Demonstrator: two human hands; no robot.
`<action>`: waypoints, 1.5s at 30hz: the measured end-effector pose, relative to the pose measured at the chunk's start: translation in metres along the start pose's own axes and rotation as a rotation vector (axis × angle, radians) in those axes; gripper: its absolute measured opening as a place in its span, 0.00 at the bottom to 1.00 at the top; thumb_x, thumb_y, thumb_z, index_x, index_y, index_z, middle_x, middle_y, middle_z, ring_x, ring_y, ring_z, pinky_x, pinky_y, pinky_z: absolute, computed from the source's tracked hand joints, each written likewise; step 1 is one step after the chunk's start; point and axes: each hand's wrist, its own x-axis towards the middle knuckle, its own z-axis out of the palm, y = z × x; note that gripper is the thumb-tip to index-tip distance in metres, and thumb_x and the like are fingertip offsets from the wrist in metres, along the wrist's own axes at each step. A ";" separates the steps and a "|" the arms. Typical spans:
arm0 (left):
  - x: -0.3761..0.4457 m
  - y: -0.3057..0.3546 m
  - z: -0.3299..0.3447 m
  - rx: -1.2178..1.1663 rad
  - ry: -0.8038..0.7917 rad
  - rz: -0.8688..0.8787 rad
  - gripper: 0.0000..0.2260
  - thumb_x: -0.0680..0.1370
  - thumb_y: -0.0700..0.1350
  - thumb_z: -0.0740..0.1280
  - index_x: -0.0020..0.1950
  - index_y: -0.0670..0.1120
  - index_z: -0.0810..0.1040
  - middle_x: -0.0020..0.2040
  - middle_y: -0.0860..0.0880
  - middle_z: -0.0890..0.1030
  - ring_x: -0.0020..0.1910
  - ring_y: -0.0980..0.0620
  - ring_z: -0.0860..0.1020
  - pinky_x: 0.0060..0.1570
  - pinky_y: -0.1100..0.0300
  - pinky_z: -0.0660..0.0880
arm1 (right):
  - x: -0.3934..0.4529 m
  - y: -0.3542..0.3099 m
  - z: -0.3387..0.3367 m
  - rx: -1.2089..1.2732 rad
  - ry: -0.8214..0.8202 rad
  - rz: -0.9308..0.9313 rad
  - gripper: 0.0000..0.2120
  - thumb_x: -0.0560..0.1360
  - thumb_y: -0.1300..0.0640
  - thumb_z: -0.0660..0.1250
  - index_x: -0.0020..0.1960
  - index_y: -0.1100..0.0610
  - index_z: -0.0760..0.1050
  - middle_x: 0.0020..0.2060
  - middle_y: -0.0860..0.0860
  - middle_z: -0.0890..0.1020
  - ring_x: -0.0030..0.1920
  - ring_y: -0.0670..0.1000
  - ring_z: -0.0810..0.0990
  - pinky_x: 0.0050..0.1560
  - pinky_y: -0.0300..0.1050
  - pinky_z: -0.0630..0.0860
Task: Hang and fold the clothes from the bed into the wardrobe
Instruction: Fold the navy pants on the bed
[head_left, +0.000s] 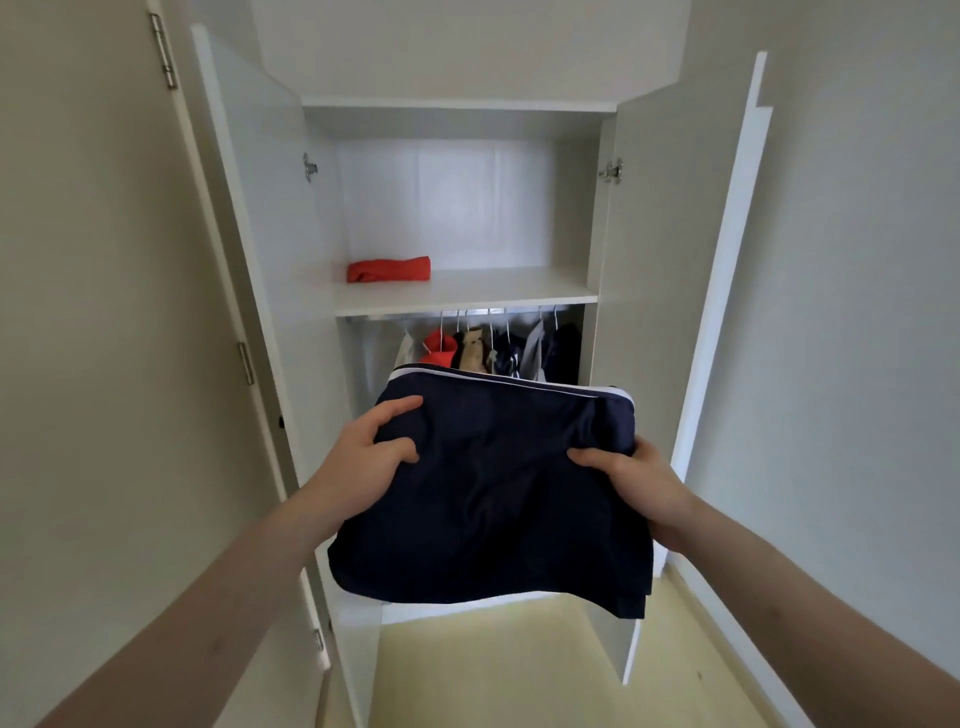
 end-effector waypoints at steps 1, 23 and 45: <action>0.020 -0.002 -0.002 -0.004 0.001 0.011 0.27 0.74 0.36 0.68 0.62 0.67 0.79 0.58 0.66 0.78 0.52 0.66 0.79 0.46 0.70 0.74 | 0.018 -0.004 0.003 -0.006 0.012 -0.007 0.18 0.72 0.56 0.79 0.61 0.52 0.81 0.50 0.48 0.89 0.50 0.51 0.88 0.51 0.47 0.84; 0.398 -0.038 -0.017 -0.025 0.037 0.141 0.28 0.73 0.33 0.67 0.66 0.61 0.80 0.58 0.65 0.79 0.50 0.75 0.76 0.41 0.80 0.72 | 0.388 -0.047 0.043 -0.040 0.098 -0.076 0.17 0.69 0.56 0.80 0.57 0.53 0.83 0.47 0.50 0.89 0.47 0.53 0.89 0.51 0.50 0.84; 0.741 -0.020 0.007 0.088 0.225 -0.012 0.25 0.73 0.37 0.71 0.67 0.57 0.80 0.63 0.51 0.79 0.54 0.54 0.79 0.51 0.62 0.77 | 0.773 -0.127 0.037 -0.182 -0.030 -0.007 0.22 0.69 0.55 0.80 0.61 0.58 0.81 0.49 0.55 0.88 0.47 0.57 0.88 0.46 0.48 0.84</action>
